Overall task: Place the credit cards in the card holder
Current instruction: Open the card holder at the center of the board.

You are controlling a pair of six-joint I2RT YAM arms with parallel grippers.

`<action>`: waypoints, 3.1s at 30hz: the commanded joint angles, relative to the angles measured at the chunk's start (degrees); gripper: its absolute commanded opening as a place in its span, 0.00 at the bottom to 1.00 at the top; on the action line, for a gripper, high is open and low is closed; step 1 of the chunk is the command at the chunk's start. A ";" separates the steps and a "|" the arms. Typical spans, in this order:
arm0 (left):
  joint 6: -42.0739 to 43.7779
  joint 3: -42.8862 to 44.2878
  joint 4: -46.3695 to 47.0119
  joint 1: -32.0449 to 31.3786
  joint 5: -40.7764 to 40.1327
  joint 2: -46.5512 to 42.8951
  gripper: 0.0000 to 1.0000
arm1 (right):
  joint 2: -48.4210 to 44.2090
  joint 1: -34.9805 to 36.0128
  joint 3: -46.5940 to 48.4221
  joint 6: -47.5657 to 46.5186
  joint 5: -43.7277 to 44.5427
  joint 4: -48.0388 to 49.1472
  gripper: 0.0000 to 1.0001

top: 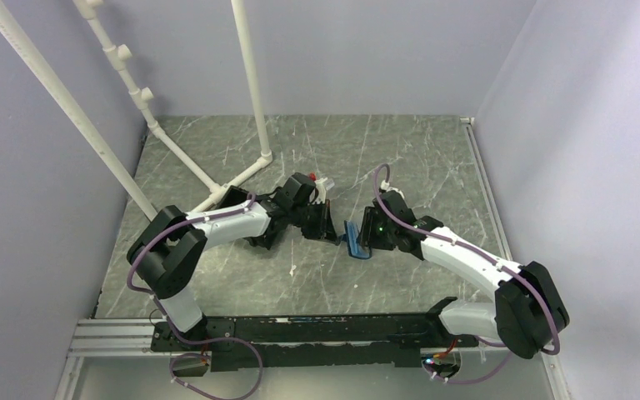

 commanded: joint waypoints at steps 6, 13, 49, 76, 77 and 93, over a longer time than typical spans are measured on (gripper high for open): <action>4.76 2.94 -4.18 0.29 -0.22 0.34 0.00 | 0.16 -5.49 -3.97 0.07 -8.92 6.20 0.28; 3.61 3.92 -1.51 -0.53 1.53 3.56 0.19 | 0.17 -9.74 -6.26 0.26 -16.36 9.46 0.22; 9.19 14.79 -8.68 -4.59 -9.08 1.07 0.56 | -1.21 -13.41 -0.86 -3.83 -18.12 8.04 0.57; 5.57 13.41 -3.22 -5.29 -5.87 7.99 0.54 | 1.98 -23.41 -9.61 -2.34 -30.93 18.13 0.76; 5.54 13.36 -3.43 -5.27 -5.87 7.95 0.54 | 2.18 -23.38 -9.61 -2.36 -31.20 18.29 0.76; 2.94 7.95 -0.13 -5.27 -6.84 7.62 0.39 | 4.16 -23.32 -10.01 3.05 -40.10 27.91 0.61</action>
